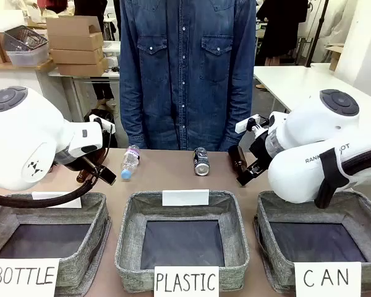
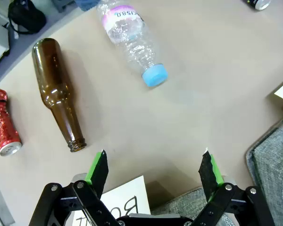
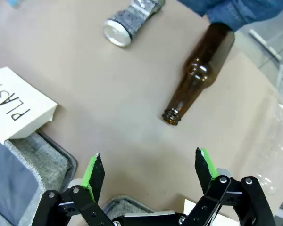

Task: Sort the can waste into the basket.
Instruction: Pick up the can waste from the table and place it in the right Fabric basket.

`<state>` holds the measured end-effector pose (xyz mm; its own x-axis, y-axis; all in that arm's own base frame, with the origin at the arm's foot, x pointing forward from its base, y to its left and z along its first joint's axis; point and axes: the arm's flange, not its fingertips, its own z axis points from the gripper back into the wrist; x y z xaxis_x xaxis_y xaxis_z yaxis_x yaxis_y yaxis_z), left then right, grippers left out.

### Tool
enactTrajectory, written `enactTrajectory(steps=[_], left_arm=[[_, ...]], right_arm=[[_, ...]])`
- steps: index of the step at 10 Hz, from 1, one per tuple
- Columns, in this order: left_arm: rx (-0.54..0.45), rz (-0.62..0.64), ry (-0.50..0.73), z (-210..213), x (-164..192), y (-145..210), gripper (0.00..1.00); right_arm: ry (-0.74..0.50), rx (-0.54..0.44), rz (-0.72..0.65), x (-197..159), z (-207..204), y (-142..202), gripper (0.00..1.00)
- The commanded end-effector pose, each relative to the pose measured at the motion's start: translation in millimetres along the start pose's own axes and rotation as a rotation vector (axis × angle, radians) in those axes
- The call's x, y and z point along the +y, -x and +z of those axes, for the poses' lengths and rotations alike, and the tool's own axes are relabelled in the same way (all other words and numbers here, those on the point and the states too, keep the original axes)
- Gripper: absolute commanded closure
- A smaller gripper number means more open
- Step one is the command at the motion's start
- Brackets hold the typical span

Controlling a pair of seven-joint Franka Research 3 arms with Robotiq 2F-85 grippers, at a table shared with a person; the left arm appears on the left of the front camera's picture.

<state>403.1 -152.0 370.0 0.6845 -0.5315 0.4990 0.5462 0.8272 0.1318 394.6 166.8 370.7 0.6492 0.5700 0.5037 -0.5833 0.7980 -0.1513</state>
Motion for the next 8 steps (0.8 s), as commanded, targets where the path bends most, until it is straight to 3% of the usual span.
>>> enactTrajectory(steps=[1,8], left_arm=[[0.0,0.0,0.0,0.1,0.0,-0.1,0.0],[0.0,0.0,0.0,0.1,0.0,-0.1,0.0]], right_arm=[[0.0,0.0,0.0,0.0,0.0,-0.1,0.0],[0.0,0.0,0.0,0.0,0.0,-0.1,0.0]])
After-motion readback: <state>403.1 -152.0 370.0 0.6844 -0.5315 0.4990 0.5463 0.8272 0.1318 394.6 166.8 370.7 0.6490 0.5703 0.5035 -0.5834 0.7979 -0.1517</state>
